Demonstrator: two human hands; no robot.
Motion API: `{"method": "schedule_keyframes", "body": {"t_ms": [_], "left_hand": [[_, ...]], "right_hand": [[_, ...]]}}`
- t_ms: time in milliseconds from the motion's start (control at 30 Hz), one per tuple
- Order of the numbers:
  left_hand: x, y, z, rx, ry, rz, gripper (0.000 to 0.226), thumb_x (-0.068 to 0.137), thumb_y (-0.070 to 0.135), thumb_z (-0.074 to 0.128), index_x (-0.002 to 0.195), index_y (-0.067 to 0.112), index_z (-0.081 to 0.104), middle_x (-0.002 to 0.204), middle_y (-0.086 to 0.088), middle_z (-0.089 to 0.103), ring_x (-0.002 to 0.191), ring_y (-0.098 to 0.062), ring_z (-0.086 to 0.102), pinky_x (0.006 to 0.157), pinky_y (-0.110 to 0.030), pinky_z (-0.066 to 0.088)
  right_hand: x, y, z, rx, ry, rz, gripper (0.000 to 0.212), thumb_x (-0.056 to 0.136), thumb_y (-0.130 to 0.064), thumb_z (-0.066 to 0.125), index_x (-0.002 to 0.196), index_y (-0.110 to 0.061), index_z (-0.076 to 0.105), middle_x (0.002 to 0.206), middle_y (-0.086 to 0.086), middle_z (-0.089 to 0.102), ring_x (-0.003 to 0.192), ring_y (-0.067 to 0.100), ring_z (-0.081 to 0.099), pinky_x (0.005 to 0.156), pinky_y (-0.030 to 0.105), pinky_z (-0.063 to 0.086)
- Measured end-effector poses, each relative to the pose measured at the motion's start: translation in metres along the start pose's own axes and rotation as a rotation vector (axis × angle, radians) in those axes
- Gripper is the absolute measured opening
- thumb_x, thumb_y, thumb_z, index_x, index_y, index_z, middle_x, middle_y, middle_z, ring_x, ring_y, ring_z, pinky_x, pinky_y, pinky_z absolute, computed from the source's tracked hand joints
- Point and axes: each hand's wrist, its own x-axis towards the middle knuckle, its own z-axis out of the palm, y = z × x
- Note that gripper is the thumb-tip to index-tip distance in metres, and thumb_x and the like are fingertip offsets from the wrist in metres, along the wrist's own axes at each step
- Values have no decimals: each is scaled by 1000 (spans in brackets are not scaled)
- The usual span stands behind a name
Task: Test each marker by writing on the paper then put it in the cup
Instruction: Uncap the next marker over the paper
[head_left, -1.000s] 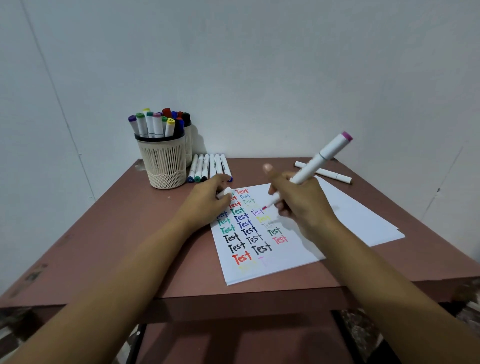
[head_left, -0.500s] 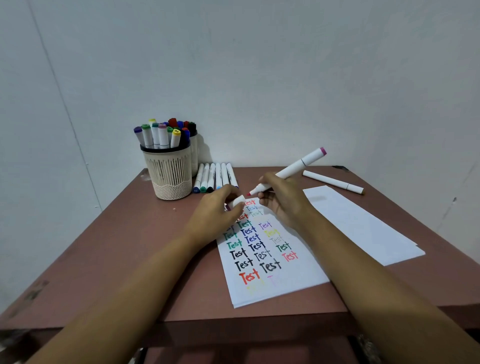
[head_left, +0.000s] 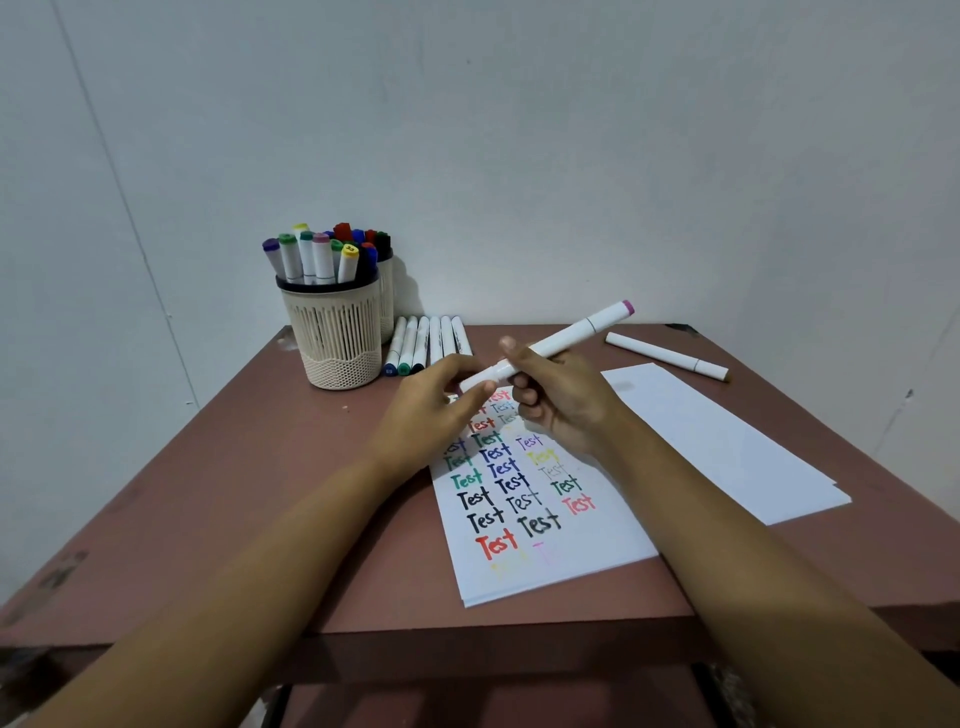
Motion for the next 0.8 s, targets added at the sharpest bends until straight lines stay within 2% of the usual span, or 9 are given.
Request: {"method": "schedule_keyframes", "body": {"t_ms": [100, 167, 267, 400, 500, 633, 800], "left_hand": [[-1, -2, -1, 65, -30, 14, 21, 92, 25, 57, 104, 10, 65, 80, -6, 66, 73, -16, 60, 68, -30, 45], [-3, -2, -1, 115, -9, 91, 26, 92, 28, 55, 102, 7, 65, 73, -8, 64, 69, -23, 60, 65, -36, 42], [-4, -1, -1, 169, 25, 168, 34, 87, 33, 49, 99, 6, 65, 69, -6, 62, 64, -21, 57, 60, -34, 41], [-3, -1, -1, 259, 61, 272, 25, 87, 27, 53, 94, 5, 64, 66, -3, 59, 58, -17, 51, 54, -30, 39], [-1, -1, 1, 356, 130, 357, 16, 85, 18, 57, 90, 3, 60, 71, -7, 60, 61, -19, 51, 55, -29, 36], [-2, -1, -1, 377, 137, 404, 27, 85, 25, 49, 90, 1, 62, 71, -7, 61, 60, -23, 54, 53, -30, 41], [-2, -1, 2, 402, 135, 452, 21, 86, 17, 51, 92, 0, 61, 73, -11, 63, 61, -28, 57, 54, -33, 43]], "right_hand": [[-1, 1, 0, 32, -17, 37, 25, 88, -23, 65, 70, -11, 52, 54, -4, 42, 46, 6, 38, 41, 16, 30], [-1, 2, 2, 55, -15, 62, 27, 89, -21, 64, 68, -12, 50, 54, -4, 41, 44, 5, 38, 40, 16, 30], [-2, 3, 5, 100, 1, 85, 28, 89, -18, 64, 66, -11, 50, 52, -3, 41, 43, 5, 38, 40, 15, 30], [-3, 2, 6, 178, 10, 121, 30, 90, -17, 63, 64, -11, 51, 50, -3, 42, 41, 5, 38, 39, 15, 30], [-2, 3, 10, 208, 24, 143, 31, 91, -17, 62, 63, -11, 48, 47, -4, 42, 39, 4, 37, 37, 15, 29], [-2, 3, 12, 227, 36, 143, 29, 90, -15, 62, 65, -11, 49, 47, -3, 42, 38, 4, 37, 36, 15, 28], [-3, 4, 11, 266, 31, 158, 28, 91, -14, 61, 67, -12, 48, 47, -4, 40, 38, 4, 35, 36, 15, 27]]}}
